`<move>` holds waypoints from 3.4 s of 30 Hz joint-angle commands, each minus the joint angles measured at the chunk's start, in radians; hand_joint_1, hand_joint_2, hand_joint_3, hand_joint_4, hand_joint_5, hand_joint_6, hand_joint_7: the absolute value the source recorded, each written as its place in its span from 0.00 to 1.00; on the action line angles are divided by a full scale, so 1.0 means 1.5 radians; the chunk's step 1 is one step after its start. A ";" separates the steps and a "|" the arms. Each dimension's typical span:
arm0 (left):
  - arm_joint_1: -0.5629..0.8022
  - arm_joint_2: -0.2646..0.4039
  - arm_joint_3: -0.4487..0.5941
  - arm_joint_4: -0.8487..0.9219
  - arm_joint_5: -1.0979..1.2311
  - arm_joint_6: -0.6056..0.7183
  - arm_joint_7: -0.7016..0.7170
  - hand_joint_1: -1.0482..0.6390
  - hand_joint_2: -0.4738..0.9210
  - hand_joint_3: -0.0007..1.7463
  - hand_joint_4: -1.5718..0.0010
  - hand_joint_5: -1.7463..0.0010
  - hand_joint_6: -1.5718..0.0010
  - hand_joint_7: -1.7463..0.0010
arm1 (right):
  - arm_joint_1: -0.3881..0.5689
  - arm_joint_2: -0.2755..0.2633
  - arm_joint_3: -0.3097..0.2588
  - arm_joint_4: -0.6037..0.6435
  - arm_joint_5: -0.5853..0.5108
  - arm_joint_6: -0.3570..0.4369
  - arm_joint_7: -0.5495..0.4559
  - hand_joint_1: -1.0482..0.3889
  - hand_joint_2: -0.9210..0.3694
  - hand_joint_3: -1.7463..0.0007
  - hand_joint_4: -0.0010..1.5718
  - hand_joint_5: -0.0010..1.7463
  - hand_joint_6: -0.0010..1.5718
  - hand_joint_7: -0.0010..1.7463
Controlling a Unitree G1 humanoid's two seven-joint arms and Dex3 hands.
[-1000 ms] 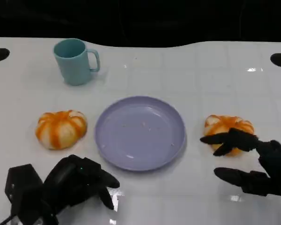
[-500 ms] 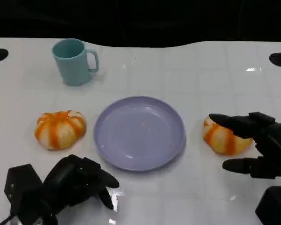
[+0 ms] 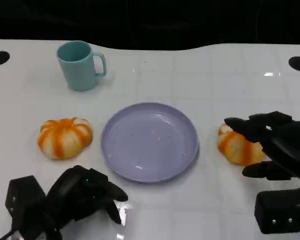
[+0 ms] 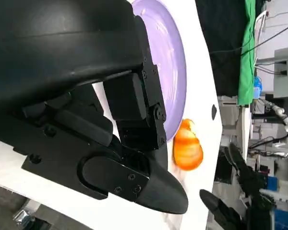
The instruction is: Grasp the bread from the table and place it into the plate.
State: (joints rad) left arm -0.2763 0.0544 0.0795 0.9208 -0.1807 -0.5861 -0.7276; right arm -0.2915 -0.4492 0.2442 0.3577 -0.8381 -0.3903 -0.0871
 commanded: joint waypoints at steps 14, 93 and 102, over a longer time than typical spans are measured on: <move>0.021 0.006 0.000 -0.024 -0.003 -0.003 0.003 0.00 1.00 0.02 0.14 0.52 0.00 0.95 | -0.155 0.030 0.134 0.282 -0.029 0.046 -0.067 0.28 0.00 0.99 0.11 0.08 0.11 0.00; 0.036 0.002 -0.019 -0.046 0.007 -0.004 0.024 0.00 1.00 0.03 0.14 0.52 0.00 0.95 | -0.289 0.234 0.123 0.364 0.176 -0.181 -0.115 0.64 0.47 0.20 0.56 1.00 0.51 0.81; 0.037 0.002 -0.026 -0.038 0.019 -0.029 0.026 0.00 1.00 0.04 0.15 0.52 0.00 0.95 | -0.277 0.214 0.115 0.338 0.201 -0.155 -0.016 0.37 0.03 0.81 0.19 0.54 0.26 0.22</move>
State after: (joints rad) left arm -0.2250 0.0457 0.0419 0.8571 -0.1609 -0.6067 -0.7004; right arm -0.7065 -0.0994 0.4256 0.9023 -0.5534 -0.6485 -0.1632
